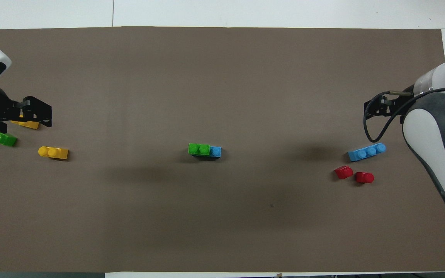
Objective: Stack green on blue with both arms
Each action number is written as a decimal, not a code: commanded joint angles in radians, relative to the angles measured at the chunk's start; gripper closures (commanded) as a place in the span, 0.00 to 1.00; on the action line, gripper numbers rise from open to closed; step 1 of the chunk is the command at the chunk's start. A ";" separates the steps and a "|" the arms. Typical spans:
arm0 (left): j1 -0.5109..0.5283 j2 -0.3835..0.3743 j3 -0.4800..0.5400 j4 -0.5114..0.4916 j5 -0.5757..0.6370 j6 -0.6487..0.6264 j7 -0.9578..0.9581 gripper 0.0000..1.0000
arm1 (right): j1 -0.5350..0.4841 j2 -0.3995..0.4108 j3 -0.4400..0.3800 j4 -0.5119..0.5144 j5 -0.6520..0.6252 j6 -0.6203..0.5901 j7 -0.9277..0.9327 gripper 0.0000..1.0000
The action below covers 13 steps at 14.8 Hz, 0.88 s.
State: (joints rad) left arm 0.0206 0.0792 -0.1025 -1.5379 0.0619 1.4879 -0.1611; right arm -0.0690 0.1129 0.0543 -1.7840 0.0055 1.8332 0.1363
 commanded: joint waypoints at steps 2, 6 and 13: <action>0.018 -0.007 -0.002 0.053 -0.068 -0.049 0.038 0.00 | -0.029 -0.016 0.010 0.066 -0.019 -0.087 -0.049 0.00; 0.036 -0.016 -0.003 0.056 -0.111 -0.032 0.043 0.00 | -0.078 -0.054 0.010 0.081 -0.002 -0.176 -0.057 0.00; 0.035 -0.019 -0.009 0.075 -0.100 -0.012 0.089 0.00 | -0.097 -0.108 0.007 0.094 -0.002 -0.239 -0.060 0.00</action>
State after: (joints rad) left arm 0.0412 0.0721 -0.1046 -1.4621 -0.0264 1.4661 -0.0974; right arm -0.1465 0.0101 0.0523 -1.6983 0.0053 1.6159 0.1017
